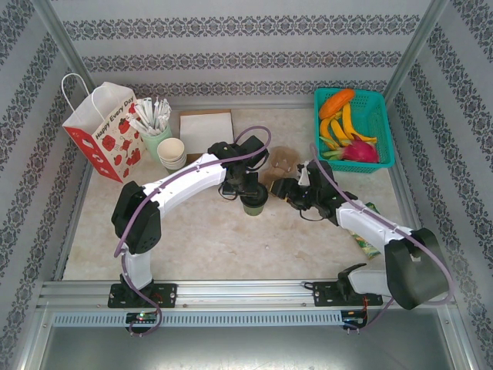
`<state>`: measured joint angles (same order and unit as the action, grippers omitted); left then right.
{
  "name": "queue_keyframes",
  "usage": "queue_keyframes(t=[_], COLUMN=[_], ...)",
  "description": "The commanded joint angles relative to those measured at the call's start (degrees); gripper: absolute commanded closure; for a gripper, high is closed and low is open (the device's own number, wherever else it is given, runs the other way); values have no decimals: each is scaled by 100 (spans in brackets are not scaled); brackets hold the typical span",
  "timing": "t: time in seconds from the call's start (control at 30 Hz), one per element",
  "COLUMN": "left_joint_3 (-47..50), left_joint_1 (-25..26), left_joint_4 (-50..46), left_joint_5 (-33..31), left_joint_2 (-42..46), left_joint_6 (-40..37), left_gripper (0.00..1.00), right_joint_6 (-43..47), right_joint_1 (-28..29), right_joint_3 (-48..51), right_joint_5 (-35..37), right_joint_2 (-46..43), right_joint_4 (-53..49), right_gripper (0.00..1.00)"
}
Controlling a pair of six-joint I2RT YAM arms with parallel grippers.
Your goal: Pack the takeout coffee
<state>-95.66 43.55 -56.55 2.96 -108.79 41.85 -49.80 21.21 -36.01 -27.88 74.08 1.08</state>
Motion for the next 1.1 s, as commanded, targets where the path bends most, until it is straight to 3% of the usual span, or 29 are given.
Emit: queue_keyframes(t=[0.0, 0.13, 0.87, 0.97, 1.07], left_joint_3=[244, 249, 188, 188, 220], left_joint_1=[92, 92, 92, 92, 92], left_joint_4=[-603, -602, -608, -595, -561], left_joint_5=[293, 311, 345, 354, 380], left_joint_2=[-485, -494, -534, -549, -568], left_joint_6=[-107, -108, -155, -159, -169], left_gripper=[100, 100, 100, 100, 100], right_joint_6=[31, 168, 358, 370, 399], right_joint_1=[10, 76, 133, 137, 146], right_joint_3=[10, -167, -32, -10, 24], right_joint_5=[-334, -648, -651, -588, -491], right_joint_2=[146, 316, 144, 167, 414], right_joint_4=[66, 110, 379, 290, 17], right_gripper=[47, 48, 48, 50, 59])
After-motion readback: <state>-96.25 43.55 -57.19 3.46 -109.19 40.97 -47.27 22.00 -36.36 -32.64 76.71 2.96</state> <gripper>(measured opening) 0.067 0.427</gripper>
